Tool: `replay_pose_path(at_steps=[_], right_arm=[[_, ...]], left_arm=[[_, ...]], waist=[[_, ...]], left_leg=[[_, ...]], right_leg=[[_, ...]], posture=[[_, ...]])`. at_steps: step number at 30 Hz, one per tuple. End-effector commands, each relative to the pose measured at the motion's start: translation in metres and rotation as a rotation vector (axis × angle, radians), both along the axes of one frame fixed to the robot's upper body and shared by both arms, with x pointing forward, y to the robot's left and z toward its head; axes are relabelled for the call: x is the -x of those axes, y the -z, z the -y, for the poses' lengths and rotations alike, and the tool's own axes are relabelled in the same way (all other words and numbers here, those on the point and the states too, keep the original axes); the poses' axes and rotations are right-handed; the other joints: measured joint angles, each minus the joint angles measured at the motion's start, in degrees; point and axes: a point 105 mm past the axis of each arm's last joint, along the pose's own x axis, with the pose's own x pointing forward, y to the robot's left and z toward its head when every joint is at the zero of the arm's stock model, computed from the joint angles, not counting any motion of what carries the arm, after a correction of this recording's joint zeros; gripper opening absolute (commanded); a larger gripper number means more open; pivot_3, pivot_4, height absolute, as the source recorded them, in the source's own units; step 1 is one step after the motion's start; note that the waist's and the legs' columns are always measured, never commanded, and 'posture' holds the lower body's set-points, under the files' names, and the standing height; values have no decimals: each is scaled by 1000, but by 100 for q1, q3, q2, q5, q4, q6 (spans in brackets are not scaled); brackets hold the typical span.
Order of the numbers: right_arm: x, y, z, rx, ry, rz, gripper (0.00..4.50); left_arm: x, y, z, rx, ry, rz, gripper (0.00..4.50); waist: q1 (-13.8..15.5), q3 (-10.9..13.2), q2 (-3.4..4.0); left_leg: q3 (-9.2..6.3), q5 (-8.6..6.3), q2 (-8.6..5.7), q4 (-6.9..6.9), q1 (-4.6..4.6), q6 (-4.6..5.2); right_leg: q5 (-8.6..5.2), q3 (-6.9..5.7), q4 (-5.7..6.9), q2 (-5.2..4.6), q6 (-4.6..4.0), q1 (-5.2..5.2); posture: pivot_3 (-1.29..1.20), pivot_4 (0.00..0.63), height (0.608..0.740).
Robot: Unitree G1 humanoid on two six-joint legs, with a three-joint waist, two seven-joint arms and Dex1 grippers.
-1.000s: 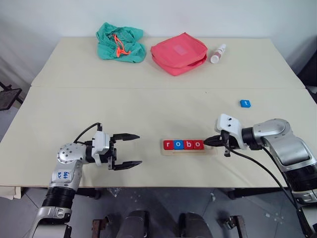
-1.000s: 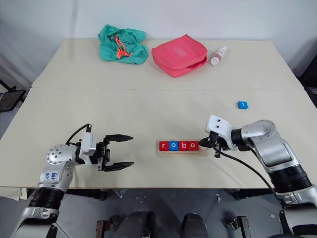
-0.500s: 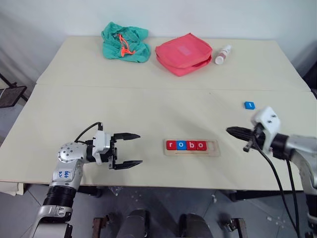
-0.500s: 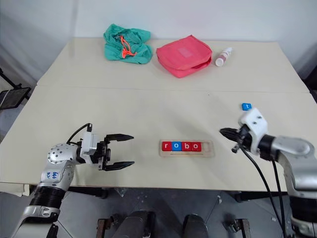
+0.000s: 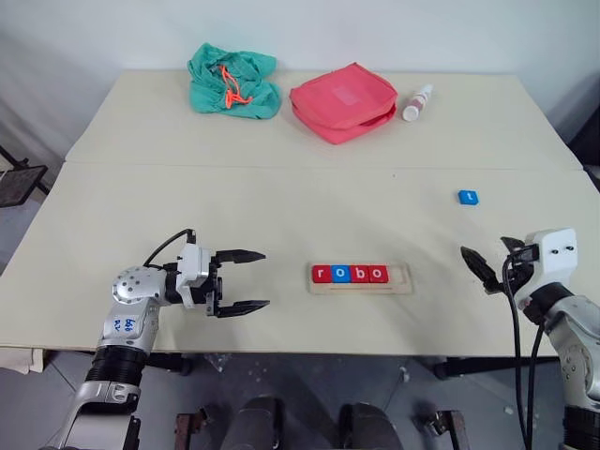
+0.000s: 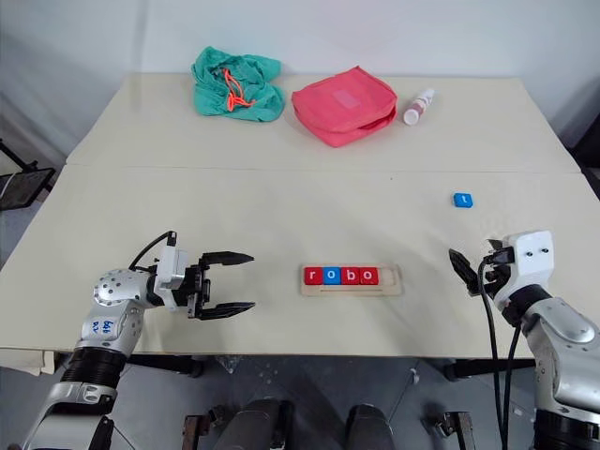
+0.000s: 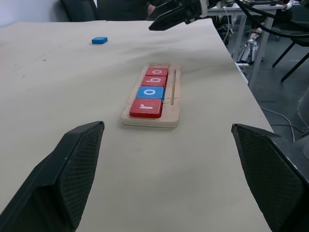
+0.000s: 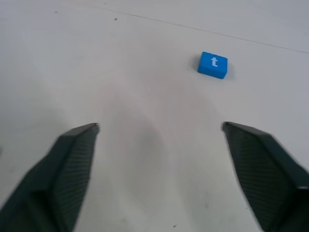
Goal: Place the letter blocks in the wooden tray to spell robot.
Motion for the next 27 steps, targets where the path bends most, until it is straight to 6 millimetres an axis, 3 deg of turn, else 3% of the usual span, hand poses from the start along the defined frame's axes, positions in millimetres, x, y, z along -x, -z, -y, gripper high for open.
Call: replay_pose_path(at_steps=[1,7,17,27], right_arm=[[-6,-12,0,-4,16,49,4473],[-32,-11,0,-13,23,7,4473],[-96,-23,13,11,90,-14,4473],[-134,-23,5,41,109,-23,4473]], left_arm=[[3,-6,0,0,16,33,4500],[8,-7,-1,0,22,30,4500],[12,-23,-10,31,0,76,4500],[23,-20,-10,39,-40,67,4500]], waist=[[3,0,0],[-33,0,0],[-146,0,1],[-225,1,1]], left_leg=[[0,0,-1,0,0,0],[1,0,2,0,2,0],[-1,0,1,-4,-1,1],[-1,0,2,-9,-6,1]], right_leg=[[0,0,0,0,0,0],[0,1,2,1,0,0],[0,-1,5,-1,0,-4],[0,-2,5,-1,0,-11]], posture=[[0,150,740],[0,150,740],[0,150,740],[0,150,740]])
